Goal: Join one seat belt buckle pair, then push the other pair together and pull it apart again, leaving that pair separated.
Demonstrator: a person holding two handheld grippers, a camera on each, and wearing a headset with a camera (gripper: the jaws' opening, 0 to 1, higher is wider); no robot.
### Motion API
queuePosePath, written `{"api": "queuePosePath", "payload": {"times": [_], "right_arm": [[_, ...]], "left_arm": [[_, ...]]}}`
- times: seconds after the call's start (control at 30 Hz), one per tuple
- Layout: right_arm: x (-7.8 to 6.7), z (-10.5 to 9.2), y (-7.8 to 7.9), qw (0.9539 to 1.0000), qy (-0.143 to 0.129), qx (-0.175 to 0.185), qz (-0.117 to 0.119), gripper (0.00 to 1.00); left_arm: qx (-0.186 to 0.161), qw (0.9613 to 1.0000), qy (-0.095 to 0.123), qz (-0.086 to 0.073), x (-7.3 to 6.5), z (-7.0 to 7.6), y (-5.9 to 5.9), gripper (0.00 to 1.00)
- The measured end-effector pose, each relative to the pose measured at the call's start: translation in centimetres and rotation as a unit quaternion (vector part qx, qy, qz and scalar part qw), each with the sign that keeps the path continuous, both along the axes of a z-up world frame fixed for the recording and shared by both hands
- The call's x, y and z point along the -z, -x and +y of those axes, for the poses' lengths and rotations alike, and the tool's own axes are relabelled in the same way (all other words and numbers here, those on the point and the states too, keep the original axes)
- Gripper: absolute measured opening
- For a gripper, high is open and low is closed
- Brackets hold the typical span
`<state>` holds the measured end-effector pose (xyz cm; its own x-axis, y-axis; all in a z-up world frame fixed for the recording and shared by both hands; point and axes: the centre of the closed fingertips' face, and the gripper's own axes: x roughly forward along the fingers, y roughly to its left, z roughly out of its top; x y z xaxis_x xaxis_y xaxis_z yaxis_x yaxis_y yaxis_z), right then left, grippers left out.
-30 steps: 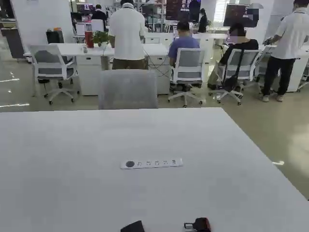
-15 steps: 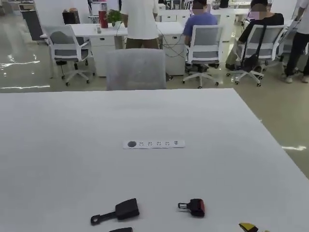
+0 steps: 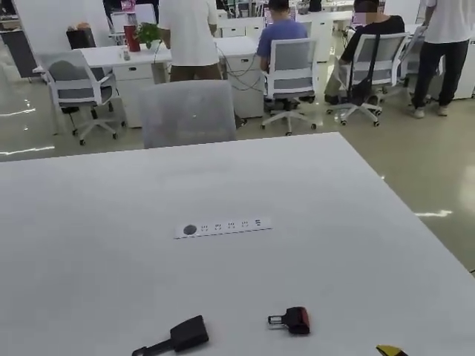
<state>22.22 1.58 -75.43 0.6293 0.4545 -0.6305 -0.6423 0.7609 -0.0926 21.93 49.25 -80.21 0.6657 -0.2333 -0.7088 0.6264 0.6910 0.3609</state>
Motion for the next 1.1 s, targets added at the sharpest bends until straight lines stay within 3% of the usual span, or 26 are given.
{"api": "queuePosePath", "payload": {"times": [0.17,0.33,0.43,0.7,0.87,1.1], "right_arm": [[0.4,0.4,-0.5,0.9998,-0.013,0.010,0.007,0.89],[0.1,1.2,-0.9,0.9999,-0.011,0.000,0.001,0.89],[0.7,1.4,-0.9,0.9999,-0.009,-0.009,0.006,0.88],[1.6,2.1,-0.6,0.9991,0.006,-0.038,0.016,0.87],[2.5,2.7,-0.9,0.9979,0.015,-0.055,0.030,0.87],[2.0,4.5,-2.1,0.9970,0.013,-0.070,0.029,0.87]], "left_arm": [[0.009,0.9999,-0.002,0.006,0.4,-0.1,0.2,0.71],[0.018,0.9997,-0.007,0.015,0.8,-0.3,0.4,0.71],[0.027,0.9994,-0.009,0.019,0.9,-0.5,0.6,0.70],[0.031,0.9995,0.000,0.007,0.5,-0.7,0.3,0.70],[0.046,0.9989,0.001,0.009,0.5,-1.4,0.6,0.70],[0.046,0.9988,0.011,0.011,0.4,-1.5,0.6,0.71]]}}
